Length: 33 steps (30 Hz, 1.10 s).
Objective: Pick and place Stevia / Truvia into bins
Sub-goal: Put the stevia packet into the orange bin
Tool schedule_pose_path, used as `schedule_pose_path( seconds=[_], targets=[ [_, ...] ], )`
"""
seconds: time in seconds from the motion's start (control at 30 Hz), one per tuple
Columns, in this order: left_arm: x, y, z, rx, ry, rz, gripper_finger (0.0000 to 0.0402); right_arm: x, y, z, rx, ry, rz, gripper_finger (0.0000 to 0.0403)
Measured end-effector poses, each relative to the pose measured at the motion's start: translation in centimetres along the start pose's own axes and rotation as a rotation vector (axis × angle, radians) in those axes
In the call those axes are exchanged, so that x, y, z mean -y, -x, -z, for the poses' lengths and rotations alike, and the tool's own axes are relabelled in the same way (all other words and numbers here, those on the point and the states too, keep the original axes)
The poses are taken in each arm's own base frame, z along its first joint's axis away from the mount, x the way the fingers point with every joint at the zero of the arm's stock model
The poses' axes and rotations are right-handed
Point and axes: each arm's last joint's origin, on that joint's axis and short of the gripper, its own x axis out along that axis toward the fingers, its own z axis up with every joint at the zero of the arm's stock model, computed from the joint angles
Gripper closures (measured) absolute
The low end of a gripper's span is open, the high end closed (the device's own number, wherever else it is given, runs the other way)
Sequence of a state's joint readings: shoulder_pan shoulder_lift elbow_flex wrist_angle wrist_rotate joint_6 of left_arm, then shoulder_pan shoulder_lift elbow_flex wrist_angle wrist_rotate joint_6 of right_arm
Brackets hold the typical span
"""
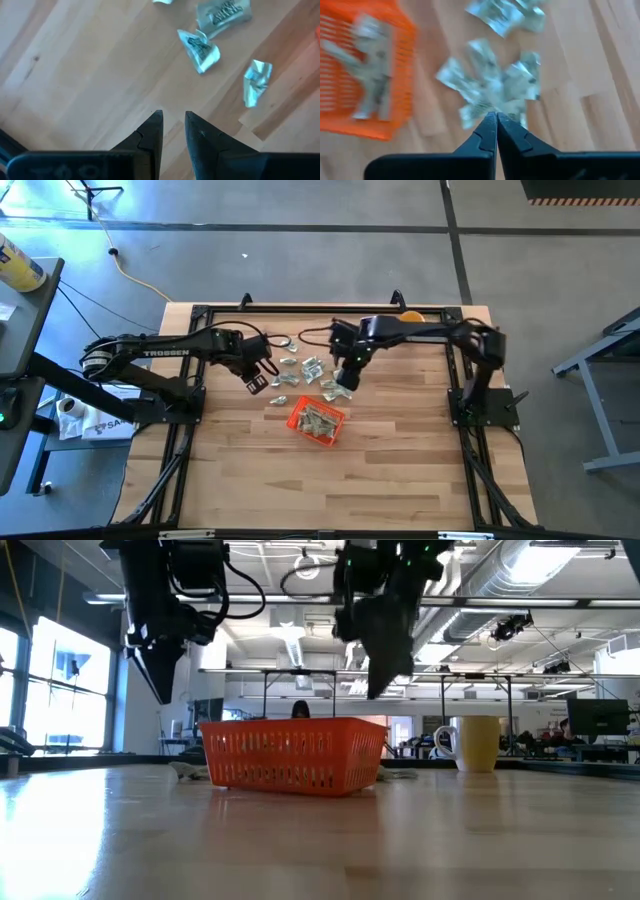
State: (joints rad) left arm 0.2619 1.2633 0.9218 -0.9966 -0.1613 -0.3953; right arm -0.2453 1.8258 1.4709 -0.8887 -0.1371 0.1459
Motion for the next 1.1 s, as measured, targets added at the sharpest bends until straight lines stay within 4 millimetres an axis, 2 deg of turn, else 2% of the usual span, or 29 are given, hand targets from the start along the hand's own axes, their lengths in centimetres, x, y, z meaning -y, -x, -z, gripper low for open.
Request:
schedule_pose_path(
  seconds=[0.07, 0.17, 0.3, 0.4, 0.53, 0.63, 0.73, 0.9, 1.1],
  targets=[
    [-0.1, 0.0, 0.0, 0.01, 0.003, -0.023, 0.0286, -1.5, 1.0, 0.0, 0.057, 0.02, -0.037, 0.0401],
    [-0.1, 0.0, -0.1, 0.016, 0.027, -0.029, 0.0286, -3.2, 0.9, 0.7, 0.035, 0.101, -0.005, 0.0402],
    [-0.1, 0.0, 0.0, 0.002, 0.097, -0.02, 0.0286, -2.8, -0.9, 2.3, -0.03, 0.24, 0.214, 0.0388],
    [0.0, 0.0, 0.1, -0.02, 0.138, 0.019, 0.0286, -1.7, -1.9, 3.3, -0.077, 0.239, 0.205, 0.0345],
    [0.1, 0.0, 0.2, -0.029, 0.161, 0.032, 0.0286, -0.3, -3.9, 5.0, -0.149, 0.245, 0.17, 0.0257],
    [0.1, 0.0, 0.1, -0.028, 0.161, 0.031, 0.0286, -0.2, -5.1, 5.8, -0.137, 0.318, 0.133, 0.0194],
    [0.1, 0.0, 0.1, -0.024, 0.161, 0.033, 0.0286, 0.0, -6.1, 6.3, -0.089, 0.355, 0.178, 0.0155],
    [0.1, 0.0, 0.1, -0.023, 0.158, 0.032, 0.0286, 1.0, -7.0, 6.4, -0.021, 0.331, 0.197, 0.0147],
    [0.1, 0.0, 0.0, -0.017, 0.152, 0.032, 0.0286, 2.6, -7.6, 6.6, -0.032, 0.242, 0.133, 0.0174]
  ],
)
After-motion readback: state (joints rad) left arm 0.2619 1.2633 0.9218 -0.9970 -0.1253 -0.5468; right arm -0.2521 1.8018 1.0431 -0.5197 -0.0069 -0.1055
